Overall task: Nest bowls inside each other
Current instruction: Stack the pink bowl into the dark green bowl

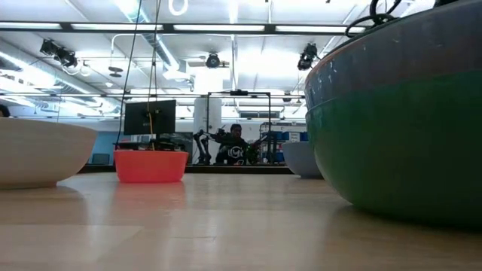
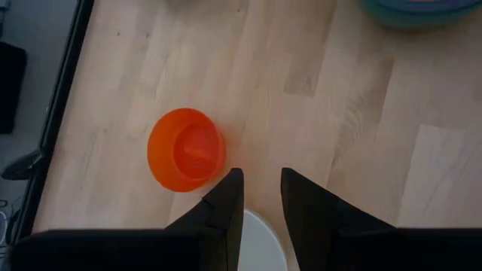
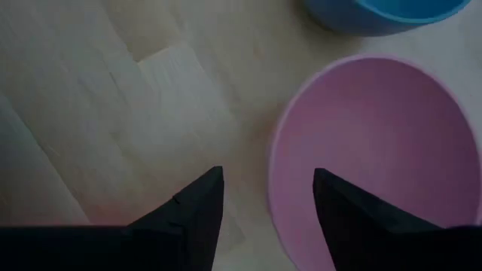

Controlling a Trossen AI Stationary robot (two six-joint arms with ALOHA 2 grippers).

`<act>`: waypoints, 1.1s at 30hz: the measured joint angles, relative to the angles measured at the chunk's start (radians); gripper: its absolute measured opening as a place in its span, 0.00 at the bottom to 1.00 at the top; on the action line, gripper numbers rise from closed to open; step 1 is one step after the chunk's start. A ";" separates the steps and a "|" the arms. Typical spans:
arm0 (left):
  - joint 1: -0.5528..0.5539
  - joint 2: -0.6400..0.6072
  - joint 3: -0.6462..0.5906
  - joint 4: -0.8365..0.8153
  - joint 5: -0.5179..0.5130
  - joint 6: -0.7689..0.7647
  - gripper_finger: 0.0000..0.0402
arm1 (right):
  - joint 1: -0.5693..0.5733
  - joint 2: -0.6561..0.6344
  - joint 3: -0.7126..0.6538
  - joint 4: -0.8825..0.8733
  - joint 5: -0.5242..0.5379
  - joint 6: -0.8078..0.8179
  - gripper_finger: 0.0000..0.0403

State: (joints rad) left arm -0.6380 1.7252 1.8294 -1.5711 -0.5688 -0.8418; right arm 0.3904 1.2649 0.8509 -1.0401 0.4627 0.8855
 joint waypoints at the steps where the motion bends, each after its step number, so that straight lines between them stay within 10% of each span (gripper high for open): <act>1: 0.000 0.000 0.000 0.000 0.000 -0.002 0.25 | 0.000 -0.003 0.000 -0.006 0.001 0.003 0.48; 25: -0.013 0.000 0.000 0.000 -0.006 -0.009 0.25 | -0.087 0.058 -0.136 0.031 -0.056 0.002 0.46; 33: -0.013 0.000 0.000 0.000 -0.023 -0.009 0.25 | -0.120 0.058 -0.183 0.042 -0.060 -0.049 0.10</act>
State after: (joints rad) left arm -0.6510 1.7256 1.8294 -1.5711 -0.5915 -0.8505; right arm 0.2707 1.3231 0.6674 -0.9978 0.4028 0.8362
